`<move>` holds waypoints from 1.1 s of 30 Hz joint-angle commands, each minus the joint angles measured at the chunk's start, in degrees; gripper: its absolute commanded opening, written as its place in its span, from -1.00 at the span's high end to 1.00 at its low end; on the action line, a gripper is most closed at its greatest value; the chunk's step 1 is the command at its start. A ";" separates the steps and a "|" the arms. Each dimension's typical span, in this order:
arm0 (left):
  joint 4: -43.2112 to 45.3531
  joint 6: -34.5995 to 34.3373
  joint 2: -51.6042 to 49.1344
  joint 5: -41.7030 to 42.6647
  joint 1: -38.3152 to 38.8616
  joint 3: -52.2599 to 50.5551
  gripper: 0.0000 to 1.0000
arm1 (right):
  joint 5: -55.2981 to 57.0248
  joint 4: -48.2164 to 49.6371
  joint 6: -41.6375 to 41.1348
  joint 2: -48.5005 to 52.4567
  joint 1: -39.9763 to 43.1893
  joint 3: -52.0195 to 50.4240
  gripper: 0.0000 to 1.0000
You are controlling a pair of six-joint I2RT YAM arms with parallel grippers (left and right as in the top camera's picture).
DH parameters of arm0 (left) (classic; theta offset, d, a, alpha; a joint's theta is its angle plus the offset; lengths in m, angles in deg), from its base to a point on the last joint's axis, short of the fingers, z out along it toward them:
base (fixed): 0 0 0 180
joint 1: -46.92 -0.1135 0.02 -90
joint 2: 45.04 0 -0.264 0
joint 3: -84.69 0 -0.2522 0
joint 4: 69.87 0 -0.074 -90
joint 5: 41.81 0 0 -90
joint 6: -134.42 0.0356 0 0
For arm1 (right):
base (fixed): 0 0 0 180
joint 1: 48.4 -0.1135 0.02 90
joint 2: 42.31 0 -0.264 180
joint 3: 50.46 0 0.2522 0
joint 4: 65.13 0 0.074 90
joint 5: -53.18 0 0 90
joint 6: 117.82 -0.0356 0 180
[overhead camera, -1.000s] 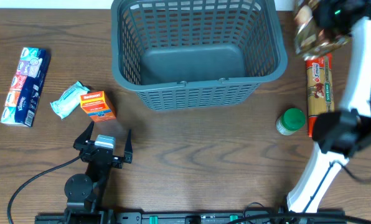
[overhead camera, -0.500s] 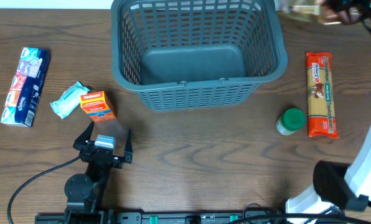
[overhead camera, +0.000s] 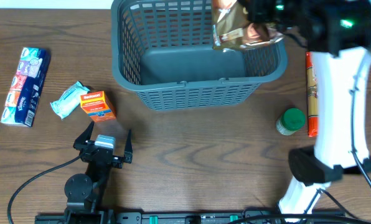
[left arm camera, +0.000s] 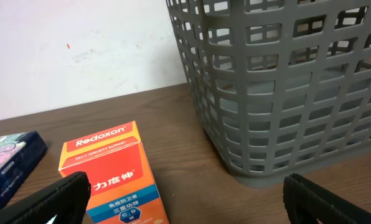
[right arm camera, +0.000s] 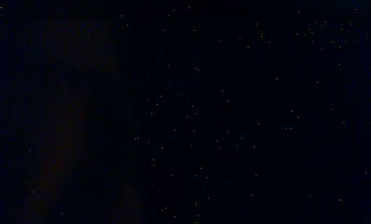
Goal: Pack container
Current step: 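Carry the pouch over the basket and release it inside, then lower the right gripper onto the red spaghetti pack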
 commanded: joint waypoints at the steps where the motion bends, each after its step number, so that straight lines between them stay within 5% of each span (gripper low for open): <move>1: -1.51 0.74 0.28 0.35 0.09 -1.18 -0.97 | 9.57 0.35 -6.60 0.76 -2.05 1.33 0.97; 14: -1.51 0.74 0.28 0.35 0.09 -1.18 -0.97 | 13.27 -4.44 -6.60 7.10 -2.95 1.36 0.98; 18: -1.51 0.74 0.26 0.35 0.09 -1.18 -0.97 | 13.27 -4.31 -4.20 5.53 -2.89 2.14 -0.98; 33: -1.51 0.74 0.26 0.35 0.09 -1.18 -0.97 | 31.04 -14.71 -2.29 -14.25 3.82 5.38 -0.98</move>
